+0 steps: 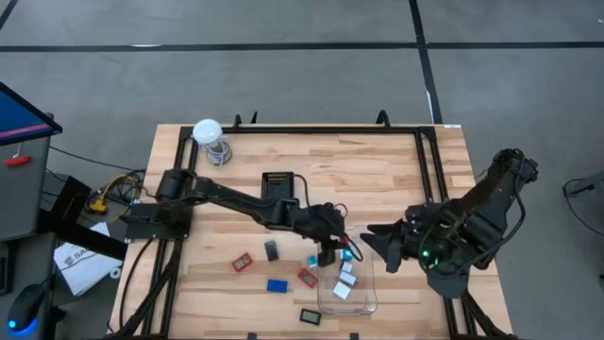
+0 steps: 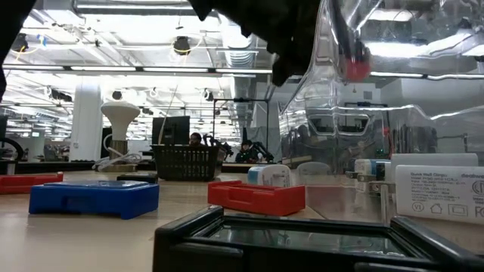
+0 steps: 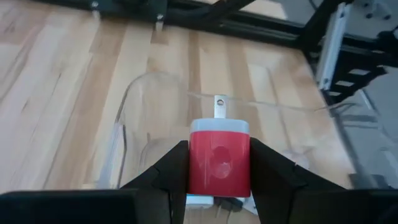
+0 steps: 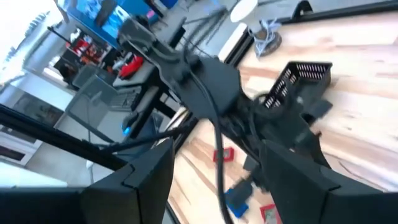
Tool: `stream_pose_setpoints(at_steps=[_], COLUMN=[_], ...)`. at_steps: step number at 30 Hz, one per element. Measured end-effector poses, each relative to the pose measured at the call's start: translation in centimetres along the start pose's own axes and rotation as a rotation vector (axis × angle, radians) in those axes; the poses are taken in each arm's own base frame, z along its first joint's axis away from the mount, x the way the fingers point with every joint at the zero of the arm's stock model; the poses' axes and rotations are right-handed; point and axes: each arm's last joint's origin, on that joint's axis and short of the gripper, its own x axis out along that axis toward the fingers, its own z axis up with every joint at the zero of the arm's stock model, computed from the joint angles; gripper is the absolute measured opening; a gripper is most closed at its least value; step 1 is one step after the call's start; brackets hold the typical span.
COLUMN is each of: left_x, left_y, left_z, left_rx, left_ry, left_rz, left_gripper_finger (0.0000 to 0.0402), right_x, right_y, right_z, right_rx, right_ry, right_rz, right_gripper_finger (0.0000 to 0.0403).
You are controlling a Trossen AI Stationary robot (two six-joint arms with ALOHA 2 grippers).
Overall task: Pick & Place Office items
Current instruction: Put the pink charger adapter into the transparent bin, then put the blue charger adapter into the transparent bin
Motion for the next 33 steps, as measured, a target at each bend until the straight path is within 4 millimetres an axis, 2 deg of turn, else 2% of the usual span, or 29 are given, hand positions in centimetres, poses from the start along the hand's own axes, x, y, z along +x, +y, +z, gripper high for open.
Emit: stream_pose_setpoints(at_steps=[4, 15, 18, 25, 33], left_x=[1.0, 2.1, 2.2, 2.2, 1.9], left_y=[-0.1, 0.1, 0.3, 1.4, 2.5], left_z=[-0.9, -2.1, -1.9, -1.3, 0.2], left_rx=[-0.019, -0.015, -0.017, -0.029, -0.041], left_ry=[0.019, 0.057, 0.029, -0.018, -0.124], left_rz=[0.015, 0.034, 0.042, 0.079, 0.087], left_gripper_finger=[0.0125, 0.0125, 0.0126, 0.0181, 0.0188], right_x=[-0.3, -0.4, -0.4, -0.4, -0.4], right_y=[0.0, 0.1, 0.1, 0.1, 0.1], right_z=[0.0, 0.0, 0.0, 0.0, 0.0], right_rx=[-0.003, -0.017, -0.018, -0.018, -0.018], right_ry=[-0.041, -0.064, -0.067, -0.067, -0.067], right_rz=[0.007, 0.01, 0.01, 0.01, 0.01], right_gripper_finger=[0.0228, 0.0228, 0.0228, 0.0228, 0.0228])
